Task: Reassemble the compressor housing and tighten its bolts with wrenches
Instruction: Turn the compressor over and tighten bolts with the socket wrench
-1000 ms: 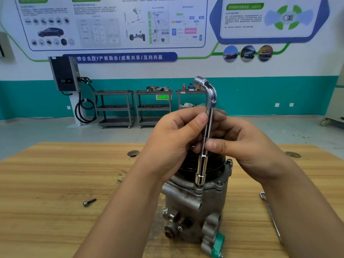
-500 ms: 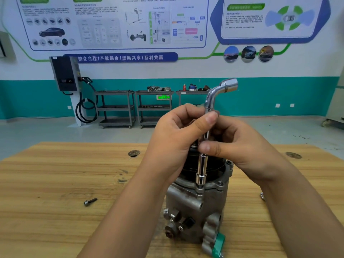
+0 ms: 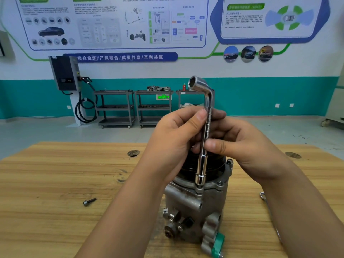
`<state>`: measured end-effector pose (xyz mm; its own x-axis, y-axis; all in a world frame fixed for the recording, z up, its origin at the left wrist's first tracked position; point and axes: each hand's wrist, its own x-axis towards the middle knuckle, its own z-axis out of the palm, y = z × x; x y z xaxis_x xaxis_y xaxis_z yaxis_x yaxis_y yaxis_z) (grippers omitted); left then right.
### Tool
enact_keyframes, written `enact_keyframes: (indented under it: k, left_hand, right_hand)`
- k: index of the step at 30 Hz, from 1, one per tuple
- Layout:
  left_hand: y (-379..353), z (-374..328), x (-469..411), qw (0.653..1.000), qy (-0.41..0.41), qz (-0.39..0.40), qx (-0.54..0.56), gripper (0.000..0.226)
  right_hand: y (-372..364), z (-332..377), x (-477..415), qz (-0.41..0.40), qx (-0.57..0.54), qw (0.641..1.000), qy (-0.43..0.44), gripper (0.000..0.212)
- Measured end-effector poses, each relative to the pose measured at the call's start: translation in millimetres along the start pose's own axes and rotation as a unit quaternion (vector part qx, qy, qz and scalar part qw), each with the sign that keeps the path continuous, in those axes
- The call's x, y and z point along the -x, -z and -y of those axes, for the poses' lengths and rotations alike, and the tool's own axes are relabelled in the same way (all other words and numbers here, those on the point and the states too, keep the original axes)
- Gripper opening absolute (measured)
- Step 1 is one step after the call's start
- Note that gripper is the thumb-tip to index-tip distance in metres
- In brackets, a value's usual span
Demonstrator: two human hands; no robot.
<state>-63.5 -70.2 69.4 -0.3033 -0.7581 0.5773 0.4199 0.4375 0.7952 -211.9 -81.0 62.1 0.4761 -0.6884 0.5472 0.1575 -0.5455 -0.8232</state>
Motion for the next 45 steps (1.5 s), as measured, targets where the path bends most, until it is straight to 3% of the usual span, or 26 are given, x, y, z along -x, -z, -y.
enact_keyframes:
  k: [14,21,27,32,38,43,45]
  left_hand:
    - [-0.1,2.0,-1.3,0.998,-0.019,-0.043,-0.043,0.007]
    - [1.2,2.1,-1.5,0.997,-0.016,-0.038,-0.059,0.01]
    - [0.6,0.0,0.1,0.998,-0.001,-0.021,-0.054,0.02]
    - [-1.2,-1.4,1.0,1.0,0.008,-0.012,-0.027,0.02]
    - [0.9,0.1,0.7,1.0,0.002,0.008,0.021,0.021]
    - [-2.3,1.4,0.1,1.0,-0.019,-0.015,0.015,0.015]
    - [-3.8,2.6,-0.6,0.999,-0.027,-0.037,-0.011,0.01]
  right_hand:
    - [-2.3,-2.7,-1.8,-0.034,0.063,0.997,-0.011,0.031]
    - [-4.3,-2.1,-1.9,-0.038,0.096,0.995,-0.014,0.042]
    - [-1.2,1.6,-0.3,0.015,0.05,0.999,-0.003,0.017]
    - [-1.7,4.0,2.1,0.03,0.017,0.999,-0.005,0.02]
    - [-1.5,-0.5,0.1,-0.014,0.004,1.0,-0.008,0.021]
    - [-1.7,-1.4,-0.4,-0.022,0.047,0.999,-0.014,0.022]
    - [-1.8,-2.4,-0.6,-0.029,0.07,0.997,-0.018,0.032]
